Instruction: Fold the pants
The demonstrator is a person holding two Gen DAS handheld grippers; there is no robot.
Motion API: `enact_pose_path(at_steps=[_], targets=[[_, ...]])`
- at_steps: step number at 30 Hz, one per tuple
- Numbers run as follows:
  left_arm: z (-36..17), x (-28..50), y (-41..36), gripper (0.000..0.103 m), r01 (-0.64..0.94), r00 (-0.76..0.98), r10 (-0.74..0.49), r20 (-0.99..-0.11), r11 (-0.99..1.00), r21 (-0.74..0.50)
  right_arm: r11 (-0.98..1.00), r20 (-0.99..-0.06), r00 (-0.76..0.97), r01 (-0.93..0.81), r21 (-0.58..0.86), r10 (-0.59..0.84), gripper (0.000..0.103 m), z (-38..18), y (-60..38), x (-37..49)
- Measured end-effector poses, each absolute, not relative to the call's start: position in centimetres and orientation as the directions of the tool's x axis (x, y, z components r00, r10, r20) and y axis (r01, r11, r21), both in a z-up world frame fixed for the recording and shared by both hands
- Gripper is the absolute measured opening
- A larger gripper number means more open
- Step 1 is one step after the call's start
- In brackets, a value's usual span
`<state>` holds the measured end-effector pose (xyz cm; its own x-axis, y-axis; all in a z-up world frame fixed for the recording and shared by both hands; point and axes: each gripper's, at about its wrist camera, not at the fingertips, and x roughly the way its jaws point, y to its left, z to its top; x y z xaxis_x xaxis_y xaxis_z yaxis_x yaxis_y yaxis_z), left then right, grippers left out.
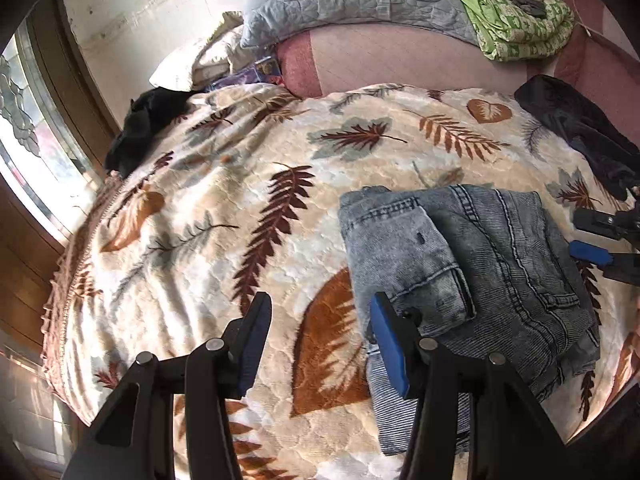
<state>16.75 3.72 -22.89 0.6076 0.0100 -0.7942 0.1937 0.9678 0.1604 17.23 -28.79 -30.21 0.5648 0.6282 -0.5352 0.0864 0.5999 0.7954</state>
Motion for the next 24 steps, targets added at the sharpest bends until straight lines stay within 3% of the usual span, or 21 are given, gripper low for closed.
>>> enact_pose_path(at_steps=[6, 10, 11, 12, 15, 21, 24], targets=[[-25.0, 15.7, 1.8, 0.052, 0.244, 0.624, 0.017, -0.781, 0.946, 0.215, 0.558, -0.543, 0.474, 0.122, 0.82, 0.693, 0.072, -32.7, -28.0, 18.9], [-25.8, 16.2, 2.6, 0.052, 0.243, 0.591, -0.039, -0.806, 0.961, 0.131, 0.593, -0.551, 0.442, 0.053, 0.804, 0.708, 0.072, -31.9, -25.9, 18.8], [-25.9, 16.3, 2.8, 0.052, 0.24, 0.587, -0.049, -0.808, 0.964, 0.116, 0.614, -0.562, 0.444, 0.034, 0.789, 0.698, 0.065, -31.7, -25.4, 18.6], [-26.0, 16.2, 2.8, 0.052, 0.239, 0.586, -0.053, -0.808, 0.965, 0.11, 0.633, -0.57, 0.446, 0.012, 0.774, 0.69, 0.035, -31.4, -24.9, 18.5], [-25.9, 15.8, 2.2, 0.048, 0.255, 0.603, -0.048, -0.796, 0.957, 0.136, 0.686, -0.597, 0.48, -0.014, 0.727, 0.643, 0.006, -30.1, -24.8, 17.4], [-25.6, 15.1, 0.9, 0.047, 0.294, 0.612, -0.083, -0.786, 0.947, 0.129, 0.685, -0.495, 0.622, -0.093, 0.723, 0.607, 0.005, -25.8, -27.1, 13.7], [-25.3, 14.3, -1.0, 0.049, 0.337, 0.631, -0.119, -0.766, 0.932, 0.133, 0.73, -0.521, 0.664, -0.057, 0.681, 0.537, 0.005, -25.0, -28.3, 12.1]])
